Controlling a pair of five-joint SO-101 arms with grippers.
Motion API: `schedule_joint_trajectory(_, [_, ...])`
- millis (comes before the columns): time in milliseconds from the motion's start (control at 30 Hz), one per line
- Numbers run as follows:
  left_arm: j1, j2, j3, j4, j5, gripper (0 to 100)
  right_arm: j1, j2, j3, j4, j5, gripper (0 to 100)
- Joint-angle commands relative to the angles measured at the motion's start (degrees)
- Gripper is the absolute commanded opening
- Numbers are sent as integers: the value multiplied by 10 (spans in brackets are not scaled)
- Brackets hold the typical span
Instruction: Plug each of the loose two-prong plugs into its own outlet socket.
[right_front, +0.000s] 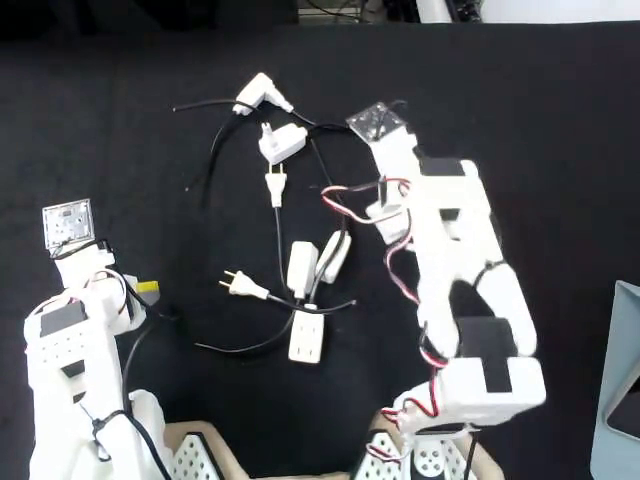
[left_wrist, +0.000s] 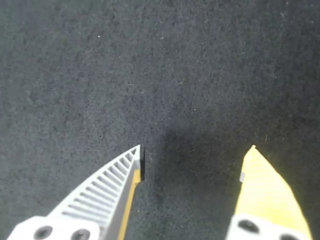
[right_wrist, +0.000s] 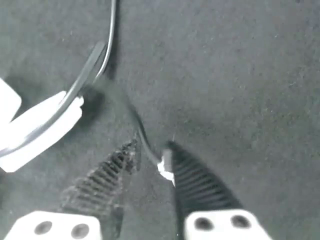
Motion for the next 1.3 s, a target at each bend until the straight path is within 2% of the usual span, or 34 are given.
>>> schedule_joint_trajectory(0, [-6,-10,-4,-11,1,316,-9,-4,-80,55,-19,197])
schedule_joint_trajectory(200, [-4,-10,-4,-11,1,316,2,-20,-149,171,2,195])
schedule_joint_trajectory(433, [-4,-10,-4,-11,1,316,47,-18,-122,195,230,195])
schedule_joint_trajectory(567, [-3,-10,-4,-11,1,316,54,-18,-80,195,307,195])
schedule_joint_trajectory(800, [-3,-10,-4,-11,1,316,55,22,-35,144,352,194])
schedule_joint_trajectory(1267, [-3,-10,-4,-11,1,316,101,123,-77,127,389,194])
